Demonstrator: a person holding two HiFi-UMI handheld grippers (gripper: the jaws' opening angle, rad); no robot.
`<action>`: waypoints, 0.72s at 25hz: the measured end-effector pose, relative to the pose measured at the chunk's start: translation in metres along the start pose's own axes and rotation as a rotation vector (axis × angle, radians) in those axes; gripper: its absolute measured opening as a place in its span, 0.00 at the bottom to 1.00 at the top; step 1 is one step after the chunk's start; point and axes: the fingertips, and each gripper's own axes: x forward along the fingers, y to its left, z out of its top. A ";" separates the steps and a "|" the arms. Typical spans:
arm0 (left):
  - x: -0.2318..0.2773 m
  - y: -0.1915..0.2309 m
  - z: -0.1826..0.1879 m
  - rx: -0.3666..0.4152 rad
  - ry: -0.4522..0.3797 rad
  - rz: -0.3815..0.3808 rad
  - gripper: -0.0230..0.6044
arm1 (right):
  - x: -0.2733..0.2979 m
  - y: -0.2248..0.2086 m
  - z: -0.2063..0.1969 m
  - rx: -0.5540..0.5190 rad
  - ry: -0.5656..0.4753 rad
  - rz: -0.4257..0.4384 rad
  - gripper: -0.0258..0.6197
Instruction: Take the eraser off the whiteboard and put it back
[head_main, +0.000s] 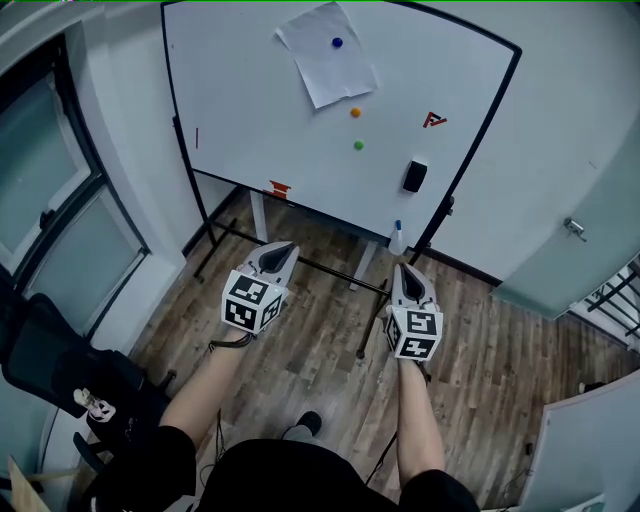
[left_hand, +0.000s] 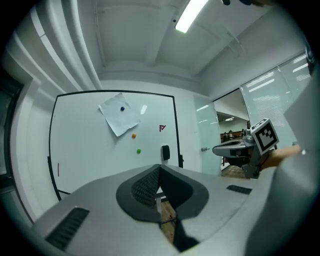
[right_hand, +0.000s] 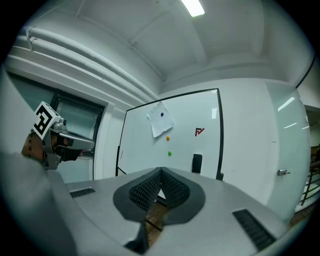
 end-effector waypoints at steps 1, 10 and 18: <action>0.007 -0.001 -0.001 0.001 0.004 -0.001 0.07 | 0.004 -0.005 -0.001 0.003 -0.001 0.002 0.08; 0.061 -0.019 0.001 0.004 0.013 -0.022 0.07 | 0.025 -0.044 -0.015 0.015 0.009 0.008 0.08; 0.091 -0.034 0.002 0.000 0.003 -0.060 0.07 | 0.028 -0.068 -0.025 0.018 0.025 -0.020 0.08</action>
